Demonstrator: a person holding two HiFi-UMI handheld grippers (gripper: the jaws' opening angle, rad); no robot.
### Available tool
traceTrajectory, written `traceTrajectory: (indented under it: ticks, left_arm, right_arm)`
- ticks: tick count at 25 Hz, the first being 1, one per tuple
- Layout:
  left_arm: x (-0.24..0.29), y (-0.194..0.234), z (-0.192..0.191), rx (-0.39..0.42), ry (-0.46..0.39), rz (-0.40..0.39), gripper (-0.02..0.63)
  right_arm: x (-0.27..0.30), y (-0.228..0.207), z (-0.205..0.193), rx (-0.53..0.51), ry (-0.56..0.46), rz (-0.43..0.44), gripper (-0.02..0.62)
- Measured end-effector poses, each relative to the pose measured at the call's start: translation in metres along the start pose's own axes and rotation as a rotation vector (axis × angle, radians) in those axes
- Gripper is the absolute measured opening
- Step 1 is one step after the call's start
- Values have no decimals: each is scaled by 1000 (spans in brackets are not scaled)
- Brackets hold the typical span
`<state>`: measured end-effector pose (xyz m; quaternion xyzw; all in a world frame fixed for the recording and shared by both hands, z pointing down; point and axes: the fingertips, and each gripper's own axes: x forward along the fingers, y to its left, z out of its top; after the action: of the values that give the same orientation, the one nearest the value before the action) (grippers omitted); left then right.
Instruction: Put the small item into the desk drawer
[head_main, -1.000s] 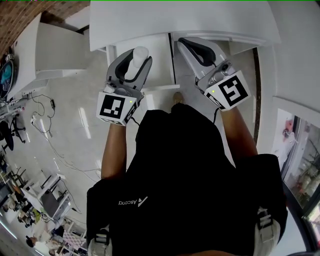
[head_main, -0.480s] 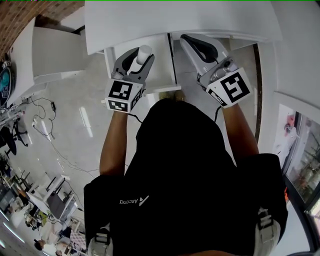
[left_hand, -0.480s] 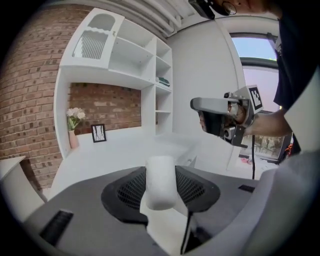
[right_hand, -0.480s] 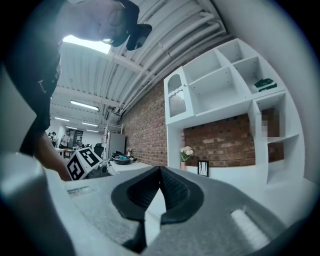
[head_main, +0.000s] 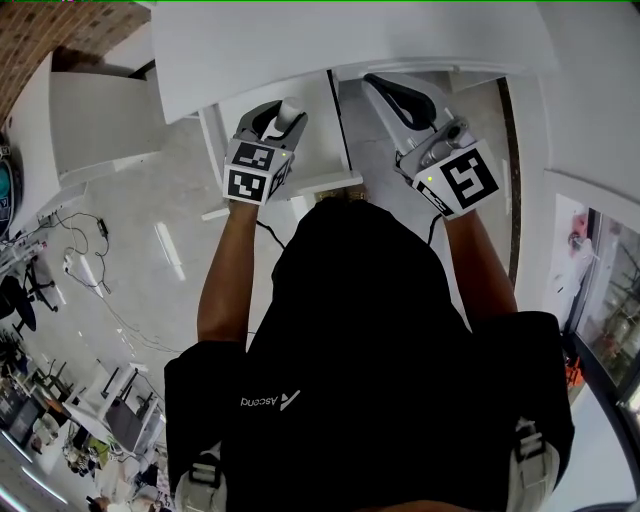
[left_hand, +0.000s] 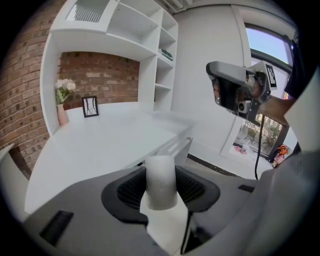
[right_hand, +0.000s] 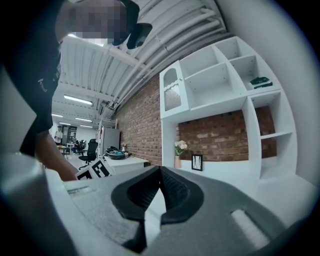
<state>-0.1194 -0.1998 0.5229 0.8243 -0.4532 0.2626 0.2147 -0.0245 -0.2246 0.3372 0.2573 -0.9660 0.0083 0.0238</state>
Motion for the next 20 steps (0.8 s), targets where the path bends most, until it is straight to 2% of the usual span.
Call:
traceTrajectory:
  ticks: [11, 20]
  left_arm:
    - [58, 18, -52, -33, 184, -64, 175]
    - [96, 29, -94, -59, 293, -60, 175]
  right_arm:
    - [4, -12, -19, 18, 51, -50, 0]
    - [-1, -19, -29, 67, 106, -95, 0]
